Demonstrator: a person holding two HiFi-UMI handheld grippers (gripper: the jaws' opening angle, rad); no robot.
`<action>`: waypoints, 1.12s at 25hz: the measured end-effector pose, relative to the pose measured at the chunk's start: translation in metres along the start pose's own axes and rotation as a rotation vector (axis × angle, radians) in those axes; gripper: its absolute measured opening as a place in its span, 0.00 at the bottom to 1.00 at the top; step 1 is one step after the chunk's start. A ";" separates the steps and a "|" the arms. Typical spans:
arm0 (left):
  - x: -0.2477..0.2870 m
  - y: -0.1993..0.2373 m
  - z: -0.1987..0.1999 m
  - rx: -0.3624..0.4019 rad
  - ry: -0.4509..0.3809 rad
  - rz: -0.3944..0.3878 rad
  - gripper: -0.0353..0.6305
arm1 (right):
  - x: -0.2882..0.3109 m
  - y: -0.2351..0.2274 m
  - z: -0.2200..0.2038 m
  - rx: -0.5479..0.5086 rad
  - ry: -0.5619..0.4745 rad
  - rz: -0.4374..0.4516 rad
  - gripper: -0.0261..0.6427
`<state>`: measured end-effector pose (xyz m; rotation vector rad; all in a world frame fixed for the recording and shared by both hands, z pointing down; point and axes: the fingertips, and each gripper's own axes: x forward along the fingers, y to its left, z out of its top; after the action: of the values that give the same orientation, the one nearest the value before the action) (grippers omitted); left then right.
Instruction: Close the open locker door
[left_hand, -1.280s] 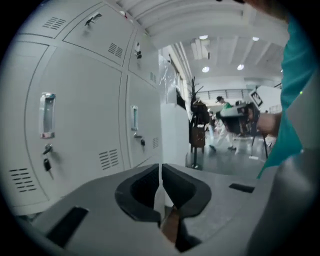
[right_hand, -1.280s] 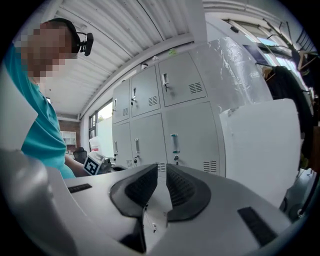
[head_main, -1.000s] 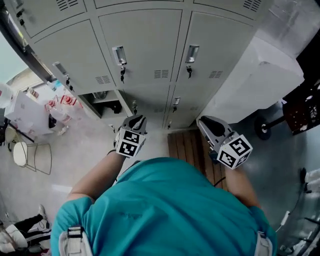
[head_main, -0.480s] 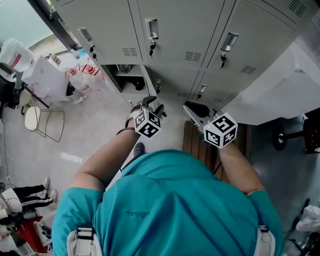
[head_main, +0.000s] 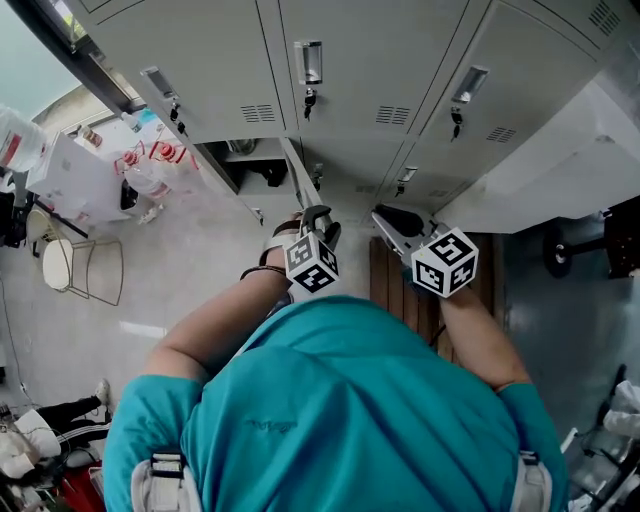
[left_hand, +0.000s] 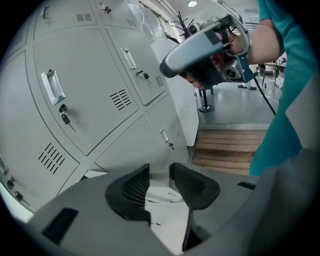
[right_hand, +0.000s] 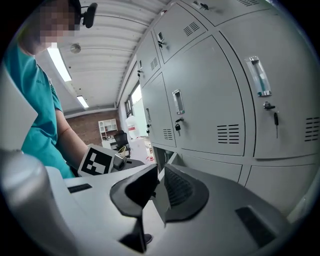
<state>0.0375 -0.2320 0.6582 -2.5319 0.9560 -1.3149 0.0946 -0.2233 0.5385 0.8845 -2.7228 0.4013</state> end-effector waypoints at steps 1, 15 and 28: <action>-0.003 0.000 -0.003 0.005 -0.007 -0.004 0.29 | 0.003 0.000 0.000 0.007 0.003 -0.006 0.10; -0.053 0.031 -0.075 -0.114 -0.075 0.016 0.25 | 0.068 0.017 0.010 0.015 0.049 0.046 0.10; -0.080 0.087 -0.141 -0.163 -0.064 0.061 0.24 | 0.138 0.043 0.028 0.016 0.078 0.054 0.10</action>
<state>-0.1470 -0.2302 0.6554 -2.6210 1.1617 -1.1770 -0.0430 -0.2726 0.5487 0.7844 -2.6804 0.4584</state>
